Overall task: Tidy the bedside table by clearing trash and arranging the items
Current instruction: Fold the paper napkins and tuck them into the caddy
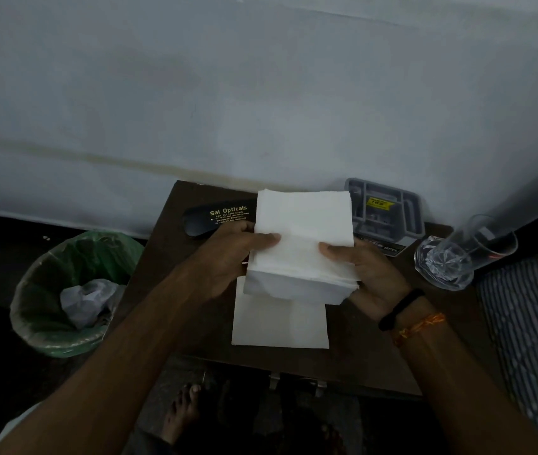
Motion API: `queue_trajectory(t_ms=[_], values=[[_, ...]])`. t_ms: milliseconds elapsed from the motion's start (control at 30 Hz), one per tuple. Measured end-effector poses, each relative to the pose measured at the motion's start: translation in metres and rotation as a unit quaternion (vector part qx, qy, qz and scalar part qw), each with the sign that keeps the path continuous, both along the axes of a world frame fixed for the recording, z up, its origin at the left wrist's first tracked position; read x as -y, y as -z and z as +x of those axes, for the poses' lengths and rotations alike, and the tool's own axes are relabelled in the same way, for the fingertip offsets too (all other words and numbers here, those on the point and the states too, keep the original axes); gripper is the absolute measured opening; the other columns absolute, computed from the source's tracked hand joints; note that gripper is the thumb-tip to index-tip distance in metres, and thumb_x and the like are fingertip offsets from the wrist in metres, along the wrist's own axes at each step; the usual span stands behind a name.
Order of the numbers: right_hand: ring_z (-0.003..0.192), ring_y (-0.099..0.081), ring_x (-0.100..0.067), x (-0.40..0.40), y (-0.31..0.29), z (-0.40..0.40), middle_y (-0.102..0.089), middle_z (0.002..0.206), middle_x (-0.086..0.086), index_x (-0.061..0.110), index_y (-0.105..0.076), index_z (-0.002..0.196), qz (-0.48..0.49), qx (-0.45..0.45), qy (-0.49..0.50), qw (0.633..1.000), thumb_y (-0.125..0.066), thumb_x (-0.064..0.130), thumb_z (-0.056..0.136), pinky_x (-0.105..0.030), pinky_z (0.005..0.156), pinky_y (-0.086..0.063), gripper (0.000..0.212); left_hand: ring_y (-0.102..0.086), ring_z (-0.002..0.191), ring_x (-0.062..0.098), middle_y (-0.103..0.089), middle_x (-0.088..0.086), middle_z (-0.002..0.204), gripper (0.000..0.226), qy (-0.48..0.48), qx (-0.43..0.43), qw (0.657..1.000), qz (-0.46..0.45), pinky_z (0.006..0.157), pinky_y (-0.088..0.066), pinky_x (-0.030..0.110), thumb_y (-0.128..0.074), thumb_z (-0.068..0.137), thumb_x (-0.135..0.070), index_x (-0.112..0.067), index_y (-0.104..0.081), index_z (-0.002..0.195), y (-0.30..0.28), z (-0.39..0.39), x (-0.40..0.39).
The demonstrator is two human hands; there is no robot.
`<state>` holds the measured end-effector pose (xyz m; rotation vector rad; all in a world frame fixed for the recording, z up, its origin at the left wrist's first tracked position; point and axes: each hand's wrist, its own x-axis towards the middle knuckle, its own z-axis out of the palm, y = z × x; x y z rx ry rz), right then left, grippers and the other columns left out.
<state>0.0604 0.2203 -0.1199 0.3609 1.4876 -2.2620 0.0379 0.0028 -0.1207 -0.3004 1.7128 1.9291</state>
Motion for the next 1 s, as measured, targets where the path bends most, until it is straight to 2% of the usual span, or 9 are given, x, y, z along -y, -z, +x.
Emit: queue_trajectory(t_ms=[133, 200, 267, 333, 467, 567, 767, 867, 1000], values=[[0.113, -0.064, -0.029, 0.001, -0.001, -0.001, -0.065, 0.126, -0.013, 0.007, -0.061, 0.125, 0.019, -0.001, 0.051, 0.998, -0.064, 0.01, 0.085, -0.041, 0.096, -0.053, 0.04, -0.067, 0.095, 0.023, -0.072, 0.006, 0.1, 0.059, -0.01, -0.102, 0.971, -0.215, 0.09, -0.055, 0.047, -0.067, 0.077, -0.061, -0.007, -0.068, 0.099, -0.008, 0.001, 0.004], [0.115, -0.063, -0.027, 0.001, -0.004, -0.002, -0.065, 0.128, -0.011, 0.008, -0.059, 0.129, -0.008, -0.004, 0.073, 0.997, -0.061, 0.011, 0.09, -0.041, 0.095, -0.053, 0.039, -0.063, 0.078, 0.022, -0.067, 0.009, 0.087, 0.078, -0.058, -0.08, 0.962, -0.255, 0.07, -0.055, 0.039, -0.054, 0.074, -0.077, -0.003, -0.064, 0.098, -0.015, 0.001, 0.006], [0.117, -0.062, -0.027, 0.0, -0.01, -0.002, -0.064, 0.129, -0.01, 0.011, -0.057, 0.132, -0.058, 0.005, 0.082, 0.995, -0.056, 0.013, 0.095, -0.046, 0.097, -0.051, 0.038, -0.053, 0.06, 0.019, -0.056, 0.009, 0.071, 0.082, -0.083, 0.02, 0.973, -0.213, 0.051, -0.045, 0.027, -0.041, 0.077, -0.081, -0.004, -0.059, 0.098, -0.022, 0.002, 0.012], [0.113, -0.064, -0.027, -0.001, -0.015, -0.003, -0.065, 0.127, -0.01, 0.012, -0.059, 0.131, -0.105, 0.029, 0.089, 0.99, -0.056, 0.016, 0.096, -0.047, 0.096, -0.052, 0.036, -0.056, 0.056, 0.021, -0.06, 0.013, 0.071, 0.088, -0.05, 0.104, 0.981, -0.155, 0.047, -0.046, 0.025, -0.033, 0.08, -0.082, -0.001, -0.056, 0.105, -0.029, 0.006, 0.017], [0.099, -0.07, -0.024, 0.002, -0.023, -0.004, -0.068, 0.122, -0.01, 0.011, -0.063, 0.126, -0.164, 0.047, 0.107, 0.979, -0.054, 0.018, 0.096, -0.042, 0.082, -0.058, 0.032, -0.071, 0.085, 0.046, -0.067, 0.036, 0.101, 0.094, -0.017, 0.202, 0.979, 0.031, 0.067, -0.06, 0.052, -0.038, 0.076, -0.083, -0.003, -0.045, 0.125, -0.038, 0.01, 0.021], [0.107, -0.067, -0.025, 0.005, -0.025, -0.002, -0.065, 0.127, -0.01, 0.01, -0.059, 0.131, -0.163, 0.039, 0.083, 0.982, -0.052, 0.017, 0.096, -0.045, 0.09, -0.056, 0.036, -0.063, 0.105, 0.052, -0.059, 0.037, 0.12, 0.085, -0.027, 0.201, 0.966, 0.16, 0.091, -0.048, 0.065, -0.048, 0.078, -0.078, -0.008, -0.045, 0.127, -0.036, 0.009, 0.014], [0.121, -0.058, -0.033, 0.015, -0.016, 0.004, -0.061, 0.132, -0.015, 0.006, -0.056, 0.132, -0.089, -0.009, 0.021, 0.996, -0.053, 0.009, 0.095, -0.049, 0.1, -0.049, 0.038, -0.054, 0.124, 0.044, -0.057, 0.024, 0.134, 0.086, 0.003, 0.157, 0.923, 0.352, 0.109, -0.036, 0.059, -0.048, 0.083, -0.073, -0.008, -0.047, 0.139, -0.039, 0.014, 0.001], [0.111, -0.064, -0.033, 0.016, -0.014, 0.004, -0.067, 0.124, -0.013, 0.008, -0.064, 0.122, 0.03, -0.018, 0.032, 0.999, -0.063, 0.011, 0.086, -0.044, 0.082, -0.058, 0.035, -0.053, 0.128, 0.032, -0.058, 0.013, 0.138, 0.068, -0.007, 0.107, 0.924, 0.366, 0.105, -0.043, 0.049, -0.049, 0.089, -0.062, -0.014, -0.053, 0.137, -0.042, 0.016, -0.003], [0.106, -0.067, -0.031, 0.018, -0.017, 0.005, -0.072, 0.114, -0.01, 0.008, -0.069, 0.112, 0.066, -0.03, 0.044, 0.996, -0.067, 0.009, 0.081, -0.052, 0.097, -0.05, 0.031, -0.061, 0.12, 0.029, -0.065, 0.012, 0.128, 0.046, -0.031, 0.074, 0.952, 0.295, 0.101, -0.047, 0.044, -0.064, 0.088, -0.034, -0.01, -0.063, 0.127, -0.042, 0.017, -0.004]])
